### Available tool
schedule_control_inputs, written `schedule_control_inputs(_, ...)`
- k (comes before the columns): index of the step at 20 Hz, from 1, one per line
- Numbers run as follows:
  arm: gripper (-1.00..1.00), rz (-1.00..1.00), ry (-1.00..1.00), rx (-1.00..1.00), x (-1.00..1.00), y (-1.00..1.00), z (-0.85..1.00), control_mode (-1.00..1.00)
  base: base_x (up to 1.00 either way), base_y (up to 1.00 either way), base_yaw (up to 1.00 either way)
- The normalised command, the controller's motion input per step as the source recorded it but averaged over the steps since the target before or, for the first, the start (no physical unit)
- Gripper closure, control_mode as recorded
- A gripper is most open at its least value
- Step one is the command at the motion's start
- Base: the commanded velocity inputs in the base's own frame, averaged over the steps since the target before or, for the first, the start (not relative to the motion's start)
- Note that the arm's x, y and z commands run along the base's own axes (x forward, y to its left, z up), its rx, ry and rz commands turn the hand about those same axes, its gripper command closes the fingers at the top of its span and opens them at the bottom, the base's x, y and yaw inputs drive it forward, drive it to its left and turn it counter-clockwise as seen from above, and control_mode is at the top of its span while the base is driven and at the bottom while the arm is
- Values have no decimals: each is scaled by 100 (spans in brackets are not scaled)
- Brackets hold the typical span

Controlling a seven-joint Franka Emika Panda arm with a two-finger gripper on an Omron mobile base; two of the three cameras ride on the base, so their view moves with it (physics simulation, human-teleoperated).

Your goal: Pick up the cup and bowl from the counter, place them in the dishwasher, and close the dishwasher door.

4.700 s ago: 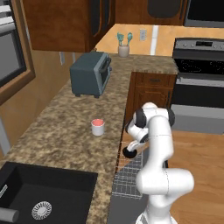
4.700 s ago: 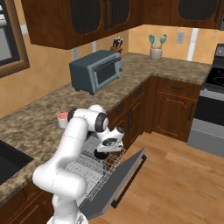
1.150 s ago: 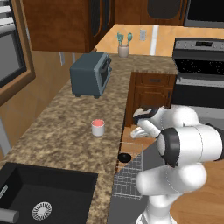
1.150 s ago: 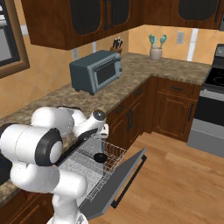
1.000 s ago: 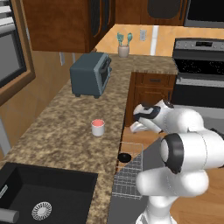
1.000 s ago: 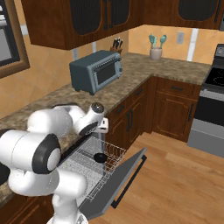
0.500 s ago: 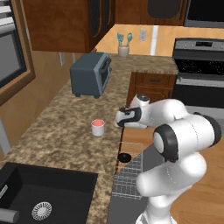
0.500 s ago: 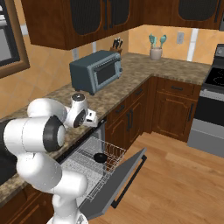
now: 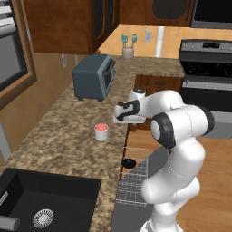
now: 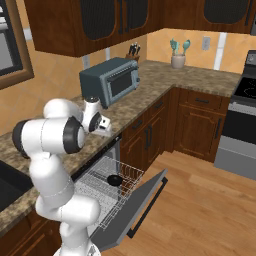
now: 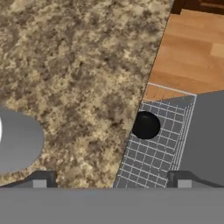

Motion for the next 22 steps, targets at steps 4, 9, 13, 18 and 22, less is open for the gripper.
schedule_control_inputs(4, -100, 0, 4, 9, 50, 19, 0, -100, 0, 0, 0)
schedule_control_inputs(9, -100, 1, 15, 0, 28, 47, -1, -100, 0, 0, 0)
schedule_control_inputs(13, -100, 0, 3, -3, -4, 40, 0, -100, 0, 0, 0)
schedule_control_inputs(18, -100, 0, 0, -4, -10, 49, 0, -100, 0, 0, 0)
schedule_control_inputs(22, -100, 0, 0, -1, 0, 44, -15, -100, 0, 0, 0)
